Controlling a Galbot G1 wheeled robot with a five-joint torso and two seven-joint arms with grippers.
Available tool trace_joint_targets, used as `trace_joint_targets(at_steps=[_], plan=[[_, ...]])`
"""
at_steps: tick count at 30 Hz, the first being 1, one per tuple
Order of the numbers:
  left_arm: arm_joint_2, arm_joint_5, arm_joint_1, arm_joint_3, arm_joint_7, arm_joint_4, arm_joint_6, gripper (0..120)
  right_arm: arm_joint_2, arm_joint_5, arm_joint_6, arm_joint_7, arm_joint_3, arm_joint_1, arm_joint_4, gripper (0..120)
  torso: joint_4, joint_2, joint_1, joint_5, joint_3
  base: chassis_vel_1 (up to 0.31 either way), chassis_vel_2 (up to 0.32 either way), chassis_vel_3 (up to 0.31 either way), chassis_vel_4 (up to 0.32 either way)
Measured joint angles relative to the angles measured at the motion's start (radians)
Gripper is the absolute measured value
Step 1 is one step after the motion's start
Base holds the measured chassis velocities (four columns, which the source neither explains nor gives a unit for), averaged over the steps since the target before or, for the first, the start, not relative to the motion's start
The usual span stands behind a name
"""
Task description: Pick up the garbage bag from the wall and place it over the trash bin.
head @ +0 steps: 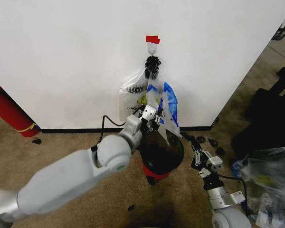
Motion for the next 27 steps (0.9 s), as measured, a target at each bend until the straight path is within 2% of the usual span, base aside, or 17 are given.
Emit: trace_joint_targets(at_steps=[4, 5, 10, 11, 14, 17, 19, 20, 21, 23, 27], plan=[[0.008, -0.002, 0.078, -0.038, 0.012, -0.045, -0.038, 0, -0.016, 0.005, 0.015, -0.048, 0.028, -0.076, 0.030, 15, -0.0001, 0.000, 0.000, -0.0002, 0.000, 0.000, 0.000, 0.000, 0.000], [0.008, -0.002, 0.078, -0.038, 0.012, -0.045, -0.038, 0, -0.016, 0.005, 0.015, -0.048, 0.028, -0.076, 0.030, 15, -0.0001, 0.000, 0.000, -0.0002, 0.000, 0.000, 0.000, 0.000, 0.000], [0.016, 0.003, 0.132, -0.061, 0.042, -0.072, -0.050, 0, -0.031, 0.151, 0.019, -0.177, 0.076, -0.142, 0.086, 36, -0.0001, 0.000, 0.000, 0.0000, 0.000, 0.000, 0.000, 0.000, 0.000], [0.016, 0.003, 0.132, -0.061, 0.042, -0.072, -0.050, 0, -0.031, 0.151, 0.019, -0.177, 0.076, -0.142, 0.086, 36, -0.0001, 0.000, 0.000, 0.0000, 0.000, 0.000, 0.000, 0.000, 0.000], [0.012, 0.010, 0.150, -0.077, 0.043, -0.072, -0.050, 0, -0.056, 0.196, -0.013, -0.317, 0.131, -0.161, 0.108, 48, -0.0003, 0.000, 0.000, -0.0002, 0.000, 0.000, 0.000, 0.000, 0.000], [0.014, 0.011, 0.161, -0.085, 0.042, -0.075, -0.050, 0, -0.076, 0.227, -0.023, -0.371, 0.166, -0.151, 0.107, 58, -0.0004, 0.000, 0.000, -0.0001, 0.000, 0.000, 0.000, 0.000, 0.000], [0.020, 0.011, 0.171, -0.093, 0.042, -0.081, -0.050, 0, -0.094, 0.272, -0.041, -0.360, 0.182, -0.120, 0.107, 67, -0.0002, 0.000, 0.000, -0.0002, 0.000, 0.000, 0.000, 0.000, 0.000], [0.020, 0.011, 0.171, -0.093, 0.042, -0.081, -0.050, 0, -0.094, 0.272, -0.041, -0.360, 0.182, -0.120, 0.107, 67, -0.0002, 0.000, 0.000, -0.0002, 0.000, 0.000, 0.000, 0.000, 0.000], [0.027, 0.011, 0.179, -0.097, 0.042, -0.085, -0.050, 0, -0.105, 0.304, -0.069, -0.291, 0.175, -0.070, 0.107, 75, 0.0000, 0.000, 0.000, -0.0001, 0.000, 0.000, 0.000, 0.000, 0.000], [0.031, 0.011, 0.185, -0.100, 0.043, -0.086, -0.048, 0, -0.115, 0.315, -0.115, -0.222, 0.140, 0.020, 0.091, 82, 0.0000, 0.000, 0.000, -0.0002, 0.000, 0.000, 0.000, 0.000, 0.000], [0.032, 0.012, 0.188, -0.100, 0.043, -0.084, -0.045, 0, -0.132, 0.340, -0.163, -0.196, 0.074, 0.135, 0.034, 94, 0.0000, 0.000, 0.000, -0.0003, 0.000, 0.000, 0.000, 0.000, 0.000]])
